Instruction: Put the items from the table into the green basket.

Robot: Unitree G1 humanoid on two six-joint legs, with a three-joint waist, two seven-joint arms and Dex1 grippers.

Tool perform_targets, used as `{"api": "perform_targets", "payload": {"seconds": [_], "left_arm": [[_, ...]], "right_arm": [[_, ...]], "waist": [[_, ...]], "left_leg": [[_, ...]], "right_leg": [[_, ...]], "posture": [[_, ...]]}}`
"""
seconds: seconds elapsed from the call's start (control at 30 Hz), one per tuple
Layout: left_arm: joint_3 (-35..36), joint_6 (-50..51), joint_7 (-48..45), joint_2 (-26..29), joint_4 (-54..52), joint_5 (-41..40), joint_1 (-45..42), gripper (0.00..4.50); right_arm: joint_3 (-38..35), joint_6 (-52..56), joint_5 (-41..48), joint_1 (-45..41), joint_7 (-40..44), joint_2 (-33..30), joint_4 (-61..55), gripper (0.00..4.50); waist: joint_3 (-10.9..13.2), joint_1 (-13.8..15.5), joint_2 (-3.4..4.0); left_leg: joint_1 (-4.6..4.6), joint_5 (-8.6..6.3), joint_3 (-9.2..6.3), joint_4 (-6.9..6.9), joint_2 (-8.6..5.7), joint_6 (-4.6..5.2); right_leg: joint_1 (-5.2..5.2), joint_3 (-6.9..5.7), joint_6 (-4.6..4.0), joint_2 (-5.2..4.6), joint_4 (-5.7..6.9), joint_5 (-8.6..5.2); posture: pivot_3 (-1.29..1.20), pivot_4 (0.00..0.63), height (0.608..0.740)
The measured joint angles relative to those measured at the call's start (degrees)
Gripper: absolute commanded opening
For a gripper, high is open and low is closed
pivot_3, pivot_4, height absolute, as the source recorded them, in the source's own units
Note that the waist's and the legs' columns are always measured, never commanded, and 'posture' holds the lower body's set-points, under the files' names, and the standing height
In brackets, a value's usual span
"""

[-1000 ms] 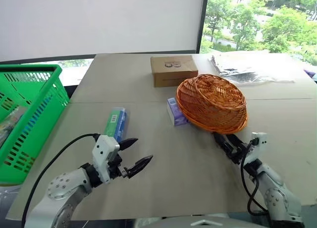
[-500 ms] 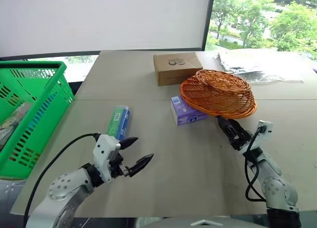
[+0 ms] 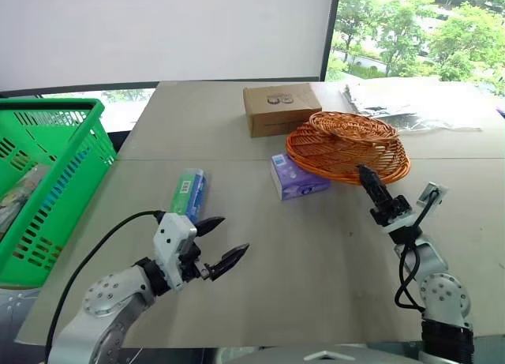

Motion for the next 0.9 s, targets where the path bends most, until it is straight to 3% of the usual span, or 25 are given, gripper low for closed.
{"api": "perform_targets", "payload": {"seconds": [0.03,0.13,0.27,0.43,0.6,0.67,0.77,0.9], "left_arm": [[0.01,-0.16,0.01,-0.01,0.01,0.03,0.04,4.45],[0.06,-0.59,0.04,-0.14,0.01,0.09,0.71,4.5],[0.14,-0.85,0.22,-0.69,0.01,0.1,1.71,4.5],[0.23,-1.14,0.99,-1.0,0.01,0.09,2.0,4.5],[0.35,-1.34,1.39,-1.24,0.01,0.09,0.93,4.5],[0.37,-1.42,1.9,-1.31,0.03,0.08,-0.57,4.5],[0.32,-1.64,2.23,-1.38,0.16,0.09,-1.44,4.5],[0.37,-1.65,2.4,-1.88,0.57,-0.34,-3.32,4.5]], "right_arm": [[-0.17,-0.16,-0.09,-0.37,-0.08,0.03,0.83,4.5],[-0.3,-0.46,-0.49,-0.99,-0.25,0.33,2.3,3.69],[-0.32,-1.3,0.45,-3.12,0.29,1.31,2.77,2.04],[0.2,-1.57,2.49,-6.86,1.19,1.34,2.44,0.63],[-1.01,-2.29,1.65,-10.76,-0.21,-0.27,3.62,0.57],[-0.76,-4.78,-3.76,-17.03,0.26,-5.16,5.51,0.57],[-0.02,-12.94,-14.73,-23.91,2.7,-12.46,9.84,0.57],[7.45,-30.78,-38.95,-27.84,7.04,-29.52,26.7,0.57]], "waist": [[0.0,0.02,0.0],[0.01,0.02,0.01],[0.01,0.12,0.06],[-0.06,1.3,0.1],[0.02,1.58,0.22],[0.21,1.49,0.52],[0.19,1.44,0.49],[0.15,1.74,0.42]], "left_leg": [[0.0,0.0,0.0,0.0,0.0,0.0],[-0.01,0.0,0.0,0.0,0.0,0.0],[0.03,0.0,-0.01,0.0,0.01,0.0],[0.07,0.0,-0.06,0.03,-0.03,0.0],[0.0,0.01,0.04,0.06,-0.05,0.0],[-0.05,0.03,0.18,0.12,-0.08,-0.01],[-0.03,0.02,0.23,0.12,-0.1,-0.01],[-0.1,0.02,0.31,0.11,-0.24,-0.01]], "right_leg": [[0.0,0.0,0.0,0.0,0.0,0.0],[-0.01,0.01,0.0,0.0,0.0,0.0],[0.01,0.0,0.0,0.0,0.04,0.0],[0.09,-0.02,0.0,-0.02,0.02,0.0],[0.02,-0.02,0.08,-0.02,0.03,0.05],[-0.06,0.07,0.16,-0.01,0.03,0.12],[-0.06,0.1,0.17,0.05,0.01,0.12],[-0.04,0.1,0.16,0.0,-0.1,0.11]], "posture": [[0.18,0.054,0.74],[0.19,0.054,0.74],[0.2,0.052,0.74],[0.2,0.052,0.74],[0.2,0.046,0.74],[0.19,0.044,0.74],[0.19,0.044,0.74],[0.18,0.045,0.74]]}}
